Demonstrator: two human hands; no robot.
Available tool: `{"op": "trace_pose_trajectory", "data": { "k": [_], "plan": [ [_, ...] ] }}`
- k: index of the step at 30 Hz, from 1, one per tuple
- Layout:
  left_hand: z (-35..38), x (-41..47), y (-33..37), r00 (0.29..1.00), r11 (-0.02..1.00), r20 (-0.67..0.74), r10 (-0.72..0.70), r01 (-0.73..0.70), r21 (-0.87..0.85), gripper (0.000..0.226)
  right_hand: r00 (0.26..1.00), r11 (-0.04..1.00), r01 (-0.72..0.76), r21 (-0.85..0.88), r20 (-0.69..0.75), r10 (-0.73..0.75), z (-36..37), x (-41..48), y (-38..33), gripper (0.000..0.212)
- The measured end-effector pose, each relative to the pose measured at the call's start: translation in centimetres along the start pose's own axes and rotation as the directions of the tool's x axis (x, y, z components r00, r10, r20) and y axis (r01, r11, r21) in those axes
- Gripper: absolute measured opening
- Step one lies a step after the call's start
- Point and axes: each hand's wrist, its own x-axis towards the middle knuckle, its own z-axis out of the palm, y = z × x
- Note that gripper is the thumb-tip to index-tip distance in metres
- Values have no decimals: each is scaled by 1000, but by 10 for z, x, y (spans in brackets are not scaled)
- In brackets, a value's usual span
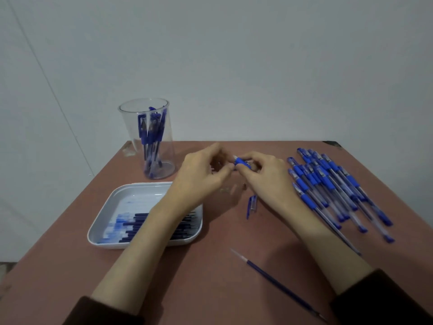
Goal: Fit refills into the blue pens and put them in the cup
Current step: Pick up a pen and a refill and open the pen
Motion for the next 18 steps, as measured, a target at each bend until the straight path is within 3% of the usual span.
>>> {"op": "trace_pose_trajectory", "data": {
  "k": [2,4,6,10,18],
  "plan": [
    [-9,-6,18,960,997,275,57,-40,-64,10,1000,1000,-6,3,-2,6,0,1,2,13],
    [-14,-17,36,823,995,565,51,8,-101,11,1000,1000,-15,4,-9,15,0,1,2,13],
    [-10,-27,46,693,999,721,27,1,-39,11,1000,1000,-16,4,-19,16,-2,1,1,13],
    [4,-40,47,599,996,800,25,-88,34,24,999,999,7,32,-38,-6,-4,-1,1,14],
    [10,-46,44,607,997,791,74,-72,-37,12,998,997,50,57,-48,-47,-6,-4,0,14]
  ]
}}
